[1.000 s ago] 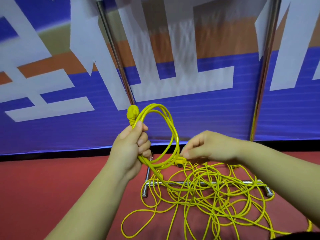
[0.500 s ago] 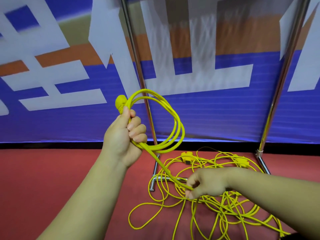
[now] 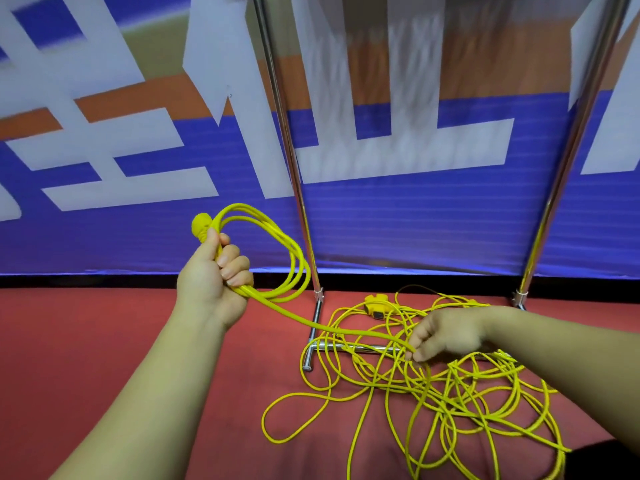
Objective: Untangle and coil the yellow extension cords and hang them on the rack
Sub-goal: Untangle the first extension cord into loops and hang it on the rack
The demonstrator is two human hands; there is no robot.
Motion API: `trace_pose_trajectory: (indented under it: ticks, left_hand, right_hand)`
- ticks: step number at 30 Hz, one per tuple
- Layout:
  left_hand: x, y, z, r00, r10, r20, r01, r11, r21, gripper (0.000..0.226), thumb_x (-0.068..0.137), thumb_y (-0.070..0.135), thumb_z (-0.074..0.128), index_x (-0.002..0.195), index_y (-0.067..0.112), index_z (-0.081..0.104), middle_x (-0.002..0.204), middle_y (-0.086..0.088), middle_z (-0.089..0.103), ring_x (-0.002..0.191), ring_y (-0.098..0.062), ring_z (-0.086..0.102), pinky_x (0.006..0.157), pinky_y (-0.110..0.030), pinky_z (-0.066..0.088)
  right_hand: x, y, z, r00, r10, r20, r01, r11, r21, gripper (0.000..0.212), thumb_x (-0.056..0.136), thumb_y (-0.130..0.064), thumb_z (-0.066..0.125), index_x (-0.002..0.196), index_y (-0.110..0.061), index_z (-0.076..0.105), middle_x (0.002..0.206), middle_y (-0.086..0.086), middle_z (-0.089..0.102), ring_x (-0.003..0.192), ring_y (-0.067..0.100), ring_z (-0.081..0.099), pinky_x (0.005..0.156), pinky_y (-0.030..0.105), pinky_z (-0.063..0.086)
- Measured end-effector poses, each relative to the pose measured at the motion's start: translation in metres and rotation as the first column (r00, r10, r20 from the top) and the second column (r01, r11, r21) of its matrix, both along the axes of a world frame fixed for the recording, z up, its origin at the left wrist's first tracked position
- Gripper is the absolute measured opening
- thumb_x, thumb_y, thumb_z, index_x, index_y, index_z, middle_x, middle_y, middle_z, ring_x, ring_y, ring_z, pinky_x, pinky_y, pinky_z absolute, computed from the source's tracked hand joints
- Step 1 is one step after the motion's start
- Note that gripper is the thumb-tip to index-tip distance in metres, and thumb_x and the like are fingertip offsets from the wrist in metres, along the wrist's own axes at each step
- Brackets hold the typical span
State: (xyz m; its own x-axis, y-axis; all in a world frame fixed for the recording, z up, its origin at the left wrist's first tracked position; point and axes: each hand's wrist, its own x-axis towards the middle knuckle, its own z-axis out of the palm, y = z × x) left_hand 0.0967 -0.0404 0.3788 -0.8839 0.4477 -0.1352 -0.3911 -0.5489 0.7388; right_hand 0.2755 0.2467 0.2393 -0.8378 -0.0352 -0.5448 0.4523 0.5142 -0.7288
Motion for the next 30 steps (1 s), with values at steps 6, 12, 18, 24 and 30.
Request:
trace_pose_trajectory:
  ticks: [6, 12, 18, 24, 30]
  left_hand:
    - [0.003, 0.003, -0.003, 0.999, -0.014, -0.029, 0.012, 0.998, -0.055, 0.031, 0.100, 0.043, 0.051, 0.076, 0.023, 0.053, 0.050, 0.009, 0.024, 0.036, -0.004, 0.024, 0.033, -0.016, 0.020]
    - [0.019, 0.020, 0.000, 0.986, -0.089, -0.142, 0.071, 0.989, -0.127, 0.030, 0.100, 0.040, 0.050, 0.076, 0.022, 0.052, 0.050, 0.009, 0.026, 0.036, -0.004, 0.024, 0.034, -0.016, 0.020]
    - [0.043, 0.044, 0.001, 0.910, -0.233, -0.342, 0.135, 0.949, -0.286, 0.027, 0.102, 0.032, 0.045, 0.080, 0.018, 0.051, 0.051, 0.006, 0.029, 0.037, -0.005, 0.025, 0.036, -0.018, 0.024]
    - [0.067, 0.068, -0.010, 0.795, -0.406, -0.451, 0.131, 0.840, -0.526, 0.022, 0.097, 0.030, 0.053, 0.082, 0.013, 0.049, 0.058, -0.001, 0.043, 0.047, -0.014, 0.041, 0.043, -0.024, 0.036]
    - [0.078, 0.085, -0.028, 0.815, -0.450, -0.365, 0.168, 0.786, -0.595, 0.022, 0.103, 0.024, 0.048, 0.103, 0.003, 0.054, 0.087, -0.014, 0.069, 0.086, -0.032, 0.074, 0.064, -0.036, 0.062]
  right_hand:
    - [0.005, 0.013, 0.023, 0.956, -0.295, -0.002, 0.295, 0.955, -0.030, 0.007, 0.091, -0.019, 0.070, 0.092, -0.012, 0.069, 0.083, 0.008, 0.063, 0.058, 0.019, 0.069, 0.050, 0.024, 0.052]
    - [0.006, 0.017, 0.049, 0.868, -0.489, 0.086, 0.496, 0.863, -0.098, 0.018, 0.093, -0.026, 0.068, 0.102, -0.011, 0.067, 0.076, 0.004, 0.063, 0.055, 0.016, 0.068, 0.048, 0.023, 0.052]
    - [0.002, 0.011, 0.076, 0.753, -0.633, 0.179, 0.654, 0.689, -0.313, 0.020, 0.095, -0.027, 0.064, 0.087, -0.010, 0.061, 0.073, 0.001, 0.065, 0.053, 0.010, 0.070, 0.050, 0.023, 0.057]
    - [0.006, 0.016, 0.106, 0.718, -0.653, 0.241, 0.644, 0.492, -0.586, 0.018, 0.100, -0.016, 0.055, 0.086, -0.009, 0.063, 0.068, 0.004, 0.069, 0.057, 0.022, 0.073, 0.048, 0.030, 0.059]
    - [0.012, 0.024, 0.121, 0.684, -0.693, 0.229, 0.619, 0.385, -0.685, 0.013, 0.099, -0.014, 0.056, 0.091, -0.005, 0.060, 0.072, 0.007, 0.065, 0.062, 0.026, 0.074, 0.051, 0.032, 0.061]
